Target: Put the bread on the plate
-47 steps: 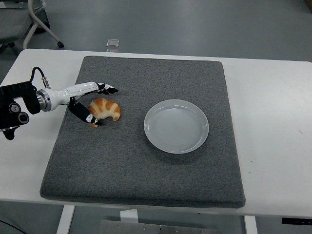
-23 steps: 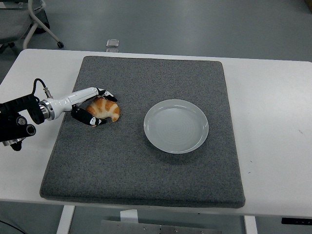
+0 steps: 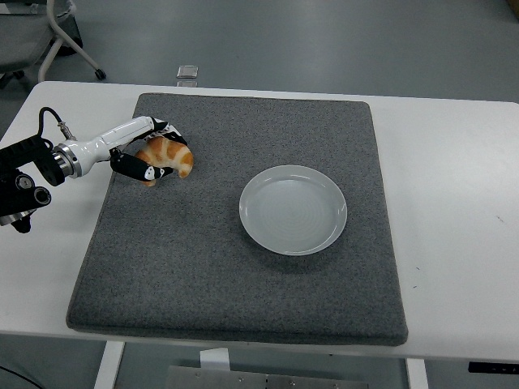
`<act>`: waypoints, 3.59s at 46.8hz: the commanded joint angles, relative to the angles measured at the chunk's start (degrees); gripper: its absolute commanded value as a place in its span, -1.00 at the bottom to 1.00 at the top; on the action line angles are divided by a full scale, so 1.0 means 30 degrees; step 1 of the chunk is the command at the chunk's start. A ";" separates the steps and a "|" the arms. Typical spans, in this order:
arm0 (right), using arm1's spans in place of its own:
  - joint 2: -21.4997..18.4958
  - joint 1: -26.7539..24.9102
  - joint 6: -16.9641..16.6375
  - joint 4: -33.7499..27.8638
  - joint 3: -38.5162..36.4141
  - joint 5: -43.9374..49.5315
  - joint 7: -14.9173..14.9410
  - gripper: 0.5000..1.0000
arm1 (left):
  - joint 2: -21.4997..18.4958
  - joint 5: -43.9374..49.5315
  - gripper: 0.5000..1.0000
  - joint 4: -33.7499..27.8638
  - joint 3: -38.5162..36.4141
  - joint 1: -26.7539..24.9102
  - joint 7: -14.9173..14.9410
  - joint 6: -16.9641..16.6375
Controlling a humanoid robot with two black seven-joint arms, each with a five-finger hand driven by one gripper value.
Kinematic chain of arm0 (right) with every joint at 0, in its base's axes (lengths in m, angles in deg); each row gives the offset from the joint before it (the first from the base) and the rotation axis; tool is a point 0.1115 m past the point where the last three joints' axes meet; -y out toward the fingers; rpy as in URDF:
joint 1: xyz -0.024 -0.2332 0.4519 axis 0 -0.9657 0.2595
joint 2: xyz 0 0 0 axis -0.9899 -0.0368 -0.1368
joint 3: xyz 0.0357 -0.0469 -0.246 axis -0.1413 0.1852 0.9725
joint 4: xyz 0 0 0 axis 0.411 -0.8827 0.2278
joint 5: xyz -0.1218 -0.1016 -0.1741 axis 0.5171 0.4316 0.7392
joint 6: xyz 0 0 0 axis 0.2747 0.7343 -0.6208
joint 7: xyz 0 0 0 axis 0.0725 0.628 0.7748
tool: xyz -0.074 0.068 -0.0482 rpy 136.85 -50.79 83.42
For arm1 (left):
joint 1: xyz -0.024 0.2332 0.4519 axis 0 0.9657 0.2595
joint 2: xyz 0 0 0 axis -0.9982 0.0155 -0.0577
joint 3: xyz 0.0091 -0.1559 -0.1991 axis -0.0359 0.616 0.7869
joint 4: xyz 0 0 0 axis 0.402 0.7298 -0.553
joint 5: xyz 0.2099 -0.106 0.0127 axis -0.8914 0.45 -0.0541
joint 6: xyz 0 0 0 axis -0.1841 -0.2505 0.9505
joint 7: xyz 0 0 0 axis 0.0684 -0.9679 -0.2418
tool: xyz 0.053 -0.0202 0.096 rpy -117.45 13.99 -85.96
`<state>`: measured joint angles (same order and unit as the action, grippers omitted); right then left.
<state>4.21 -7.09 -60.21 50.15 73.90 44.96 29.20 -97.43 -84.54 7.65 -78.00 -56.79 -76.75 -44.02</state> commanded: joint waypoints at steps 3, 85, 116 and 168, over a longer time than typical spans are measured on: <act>0.0000 -0.0001 0.0000 0.0000 0.0026 -0.0001 -0.0002 0.72 | -0.0059 0.0047 -1.00 -0.0001 0.0065 0.0030 -0.0010 -0.0002; 0.0000 -0.0001 0.0000 0.0000 0.0026 -0.0001 -0.0002 0.72 | 0.5595 -0.0304 -1.00 -0.1084 0.1354 -0.8966 0.3008 0.4305; 0.0000 -0.0001 0.0000 0.0000 -0.0003 -0.0001 -0.0002 0.72 | 0.6972 -0.5050 -1.00 -0.0705 0.1412 -0.1934 0.2247 0.1113; 0.0000 -0.0001 -0.0117 0.0000 0.0026 -0.0001 -0.0002 0.72 | 0.8700 -0.6808 -0.37 0.1639 0.1676 0.0792 0.1250 -0.1701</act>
<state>4.21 -7.09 -60.57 50.19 73.98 44.96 29.19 -71.98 -104.97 11.95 -73.04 -54.63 -72.98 -49.11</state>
